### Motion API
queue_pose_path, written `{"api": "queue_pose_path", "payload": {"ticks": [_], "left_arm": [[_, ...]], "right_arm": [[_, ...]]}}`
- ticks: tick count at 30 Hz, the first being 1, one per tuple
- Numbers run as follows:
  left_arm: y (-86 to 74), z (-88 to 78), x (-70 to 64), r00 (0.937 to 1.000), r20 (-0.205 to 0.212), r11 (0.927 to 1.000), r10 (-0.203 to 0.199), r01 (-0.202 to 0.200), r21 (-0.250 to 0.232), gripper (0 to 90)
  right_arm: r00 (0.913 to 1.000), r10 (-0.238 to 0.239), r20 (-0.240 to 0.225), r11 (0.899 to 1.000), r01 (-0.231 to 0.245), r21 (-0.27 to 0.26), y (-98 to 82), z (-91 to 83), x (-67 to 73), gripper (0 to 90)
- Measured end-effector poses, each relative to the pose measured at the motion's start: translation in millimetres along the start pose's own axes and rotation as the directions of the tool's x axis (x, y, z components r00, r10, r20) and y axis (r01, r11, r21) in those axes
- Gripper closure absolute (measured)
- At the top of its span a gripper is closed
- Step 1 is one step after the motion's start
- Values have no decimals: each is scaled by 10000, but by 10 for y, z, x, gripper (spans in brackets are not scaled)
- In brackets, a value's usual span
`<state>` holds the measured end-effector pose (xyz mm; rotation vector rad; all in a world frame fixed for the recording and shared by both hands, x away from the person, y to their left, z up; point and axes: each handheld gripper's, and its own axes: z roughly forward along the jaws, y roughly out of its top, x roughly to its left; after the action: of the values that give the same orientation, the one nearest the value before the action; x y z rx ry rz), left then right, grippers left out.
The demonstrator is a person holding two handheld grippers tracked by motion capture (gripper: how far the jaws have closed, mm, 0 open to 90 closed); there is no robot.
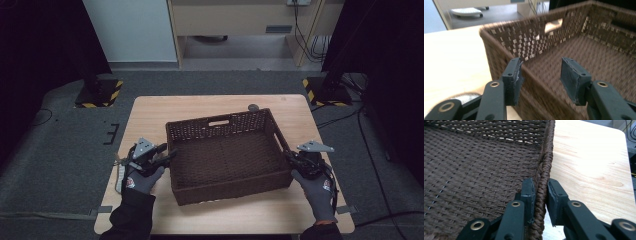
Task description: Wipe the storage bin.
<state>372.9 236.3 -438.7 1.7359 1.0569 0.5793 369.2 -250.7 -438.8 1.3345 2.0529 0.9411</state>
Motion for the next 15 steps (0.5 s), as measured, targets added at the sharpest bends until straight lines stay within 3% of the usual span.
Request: {"api": "queue_pose_path", "payload": {"ticks": [2,6,7,12,15], "left_arm": [[27,13,51,9999,-94,9999,-113,112,-89,493],[-70,145,70,10000,-65,9987,-40,43,512,505],[-99,175,58,9999,-28,9989,-102,104,455,508],[-106,152,47,10000,-73,9991,-26,30,419,512],[-117,140,35,9999,-94,9993,-48,52,371,513]], "right_arm": [[9999,30,96,10000,-29,-49,17,36,-17,779],[9993,-95,352,10000,94,21,16,115,-24,761],[9995,-76,303,9999,74,73,10,119,-24,747],[9996,84,253,9993,-74,-364,17,25,-49,615],[9995,217,228,9989,-207,-428,-6,-35,-49,601]]}}
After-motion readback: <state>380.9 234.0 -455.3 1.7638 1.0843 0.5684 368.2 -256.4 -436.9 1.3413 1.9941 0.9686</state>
